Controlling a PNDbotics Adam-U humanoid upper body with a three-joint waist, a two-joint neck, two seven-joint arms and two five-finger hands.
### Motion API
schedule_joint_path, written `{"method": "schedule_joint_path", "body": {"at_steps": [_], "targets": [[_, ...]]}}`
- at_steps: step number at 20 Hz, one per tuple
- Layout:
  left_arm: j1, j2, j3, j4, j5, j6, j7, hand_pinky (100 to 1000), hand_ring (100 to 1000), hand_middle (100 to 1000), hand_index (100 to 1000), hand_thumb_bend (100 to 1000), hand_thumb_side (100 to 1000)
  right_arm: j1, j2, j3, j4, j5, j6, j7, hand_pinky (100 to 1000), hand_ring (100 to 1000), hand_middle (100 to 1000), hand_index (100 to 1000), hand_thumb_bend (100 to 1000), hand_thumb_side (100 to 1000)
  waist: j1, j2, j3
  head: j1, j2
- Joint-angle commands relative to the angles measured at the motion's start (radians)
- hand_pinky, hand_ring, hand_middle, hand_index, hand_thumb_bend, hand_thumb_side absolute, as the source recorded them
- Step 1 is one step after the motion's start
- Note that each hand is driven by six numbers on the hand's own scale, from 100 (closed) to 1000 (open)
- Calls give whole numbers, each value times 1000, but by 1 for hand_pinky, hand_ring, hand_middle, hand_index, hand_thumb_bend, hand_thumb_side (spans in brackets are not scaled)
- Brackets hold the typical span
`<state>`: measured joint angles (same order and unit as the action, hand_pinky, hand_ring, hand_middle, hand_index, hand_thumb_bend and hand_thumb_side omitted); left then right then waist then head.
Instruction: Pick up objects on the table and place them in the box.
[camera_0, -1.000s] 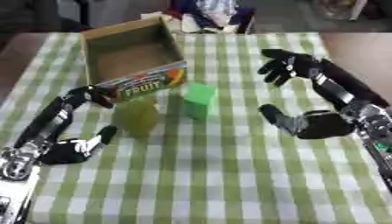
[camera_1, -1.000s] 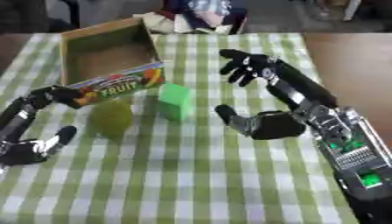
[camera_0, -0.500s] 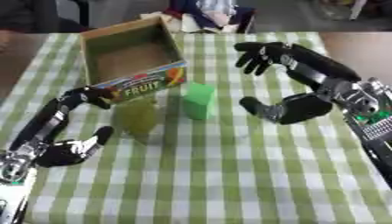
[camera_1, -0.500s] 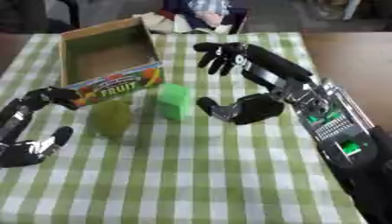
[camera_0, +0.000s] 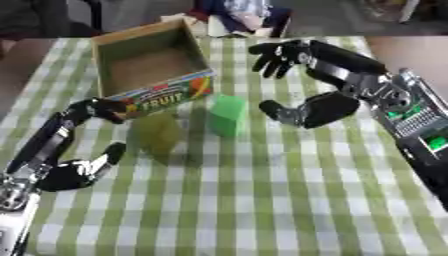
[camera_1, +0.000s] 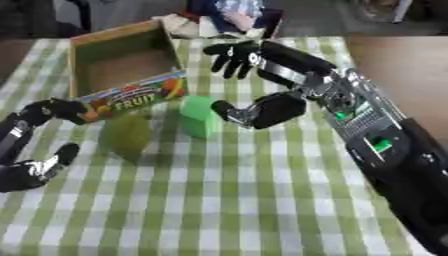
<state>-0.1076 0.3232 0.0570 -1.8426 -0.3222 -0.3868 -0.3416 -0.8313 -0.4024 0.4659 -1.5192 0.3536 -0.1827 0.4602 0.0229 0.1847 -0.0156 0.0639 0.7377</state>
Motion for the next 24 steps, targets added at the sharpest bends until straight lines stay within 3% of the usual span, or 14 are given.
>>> {"method": "schedule_joint_path", "body": {"at_steps": [1,10,24], "targets": [[-14,12,0,-11,12,0,9,820,682,730,874,319,653,-43,16,2,49,33,-8,15,699,775,801,1000,293,556,2,-15,4,-7,-1],[-17,10,-6,-10,23,-1,8,819,681,728,874,311,652,-101,88,1,201,157,-41,31,738,834,851,1000,348,602,7,-14,15,-20,0],[-18,8,-9,-5,24,-1,3,818,680,727,874,293,653,-116,162,-22,359,343,-67,31,758,851,867,1000,386,641,7,-14,22,-33,3]]}}
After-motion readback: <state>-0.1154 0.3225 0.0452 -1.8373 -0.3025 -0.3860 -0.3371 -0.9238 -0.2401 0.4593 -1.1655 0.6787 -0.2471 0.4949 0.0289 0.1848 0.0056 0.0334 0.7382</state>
